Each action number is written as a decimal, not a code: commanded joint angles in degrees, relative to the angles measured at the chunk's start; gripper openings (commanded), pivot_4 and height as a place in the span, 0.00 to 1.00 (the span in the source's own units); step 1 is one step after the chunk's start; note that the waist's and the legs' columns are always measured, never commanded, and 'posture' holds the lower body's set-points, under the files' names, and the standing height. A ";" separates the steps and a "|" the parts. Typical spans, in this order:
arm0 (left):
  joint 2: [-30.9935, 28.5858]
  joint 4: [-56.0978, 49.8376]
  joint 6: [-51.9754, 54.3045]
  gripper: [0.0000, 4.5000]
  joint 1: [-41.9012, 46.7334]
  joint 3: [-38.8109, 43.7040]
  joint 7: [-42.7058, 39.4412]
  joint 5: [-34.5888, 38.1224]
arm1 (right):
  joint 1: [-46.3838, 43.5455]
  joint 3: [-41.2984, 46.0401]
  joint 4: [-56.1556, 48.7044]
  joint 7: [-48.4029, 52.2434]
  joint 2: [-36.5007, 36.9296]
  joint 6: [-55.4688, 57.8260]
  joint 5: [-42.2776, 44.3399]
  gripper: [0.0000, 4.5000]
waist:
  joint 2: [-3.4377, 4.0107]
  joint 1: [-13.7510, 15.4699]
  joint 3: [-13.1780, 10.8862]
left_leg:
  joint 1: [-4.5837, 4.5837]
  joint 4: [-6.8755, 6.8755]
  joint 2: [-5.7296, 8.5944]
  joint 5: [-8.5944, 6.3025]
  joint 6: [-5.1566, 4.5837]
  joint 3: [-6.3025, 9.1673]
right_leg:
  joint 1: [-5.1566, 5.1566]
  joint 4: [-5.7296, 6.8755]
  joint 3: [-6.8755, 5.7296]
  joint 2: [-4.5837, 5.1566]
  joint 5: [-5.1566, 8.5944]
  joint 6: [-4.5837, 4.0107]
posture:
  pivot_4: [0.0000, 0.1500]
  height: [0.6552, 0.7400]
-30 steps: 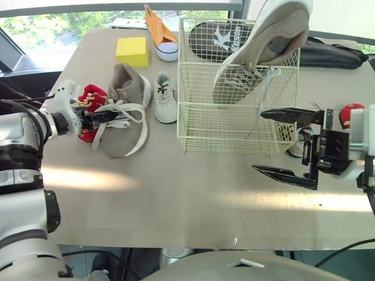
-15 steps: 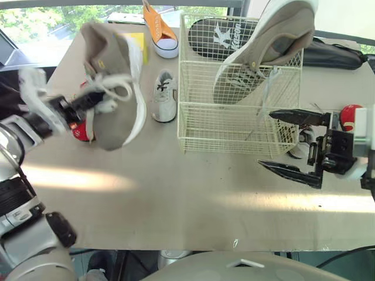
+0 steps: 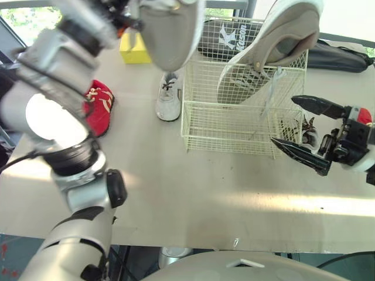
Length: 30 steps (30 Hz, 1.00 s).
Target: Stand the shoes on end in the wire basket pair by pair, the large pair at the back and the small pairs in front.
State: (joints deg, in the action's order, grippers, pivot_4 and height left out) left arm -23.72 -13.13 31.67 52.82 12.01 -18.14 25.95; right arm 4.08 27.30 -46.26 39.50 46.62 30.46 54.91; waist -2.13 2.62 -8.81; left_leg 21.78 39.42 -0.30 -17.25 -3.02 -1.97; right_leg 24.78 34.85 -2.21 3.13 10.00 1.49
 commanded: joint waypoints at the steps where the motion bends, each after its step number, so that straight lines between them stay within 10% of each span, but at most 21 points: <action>1: 3.35 6.76 -20.15 0.09 3.80 -4.63 2.49 -10.94 | 2.37 5.62 -4.27 -3.48 -0.84 -1.25 1.05 1.00 | 0.02 -0.33 0.00 | -0.02 0.00 0.00 0.00 -0.01 -0.03 | 0.00 0.00 0.03 -0.02 0.00 0.00 | 1.00 1.00; 14: 17.08 36.89 -58.95 0.09 4.88 -11.95 12.72 -28.77 | 9.47 16.25 -11.35 -16.18 -2.79 -2.59 3.49 1.00 | 0.03 -0.28 0.01 | -0.02 0.05 0.00 -0.22 -0.42 -0.17 | -0.02 0.00 0.09 -0.28 -0.02 0.09 | 1.00 1.00; 30: 18.38 31.62 -55.22 0.09 -7.35 -15.03 10.31 -29.91 | 2.16 19.56 12.87 5.52 12.39 0.04 7.83 1.00 | 0.32 -0.25 0.11 | -0.15 0.64 -0.02 -0.27 -0.84 -0.26 | -0.38 0.00 0.05 -0.25 -0.15 0.28 | 1.00 1.00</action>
State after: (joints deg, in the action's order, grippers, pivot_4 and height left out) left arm -5.54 21.08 -24.26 45.76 -2.34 -7.31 -4.32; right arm 7.14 47.00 -33.98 43.07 58.25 30.70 62.82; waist -1.81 2.37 -8.70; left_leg 21.66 40.07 -0.32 -17.54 -3.88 -2.20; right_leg 24.39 34.85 -2.13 2.89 9.85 1.77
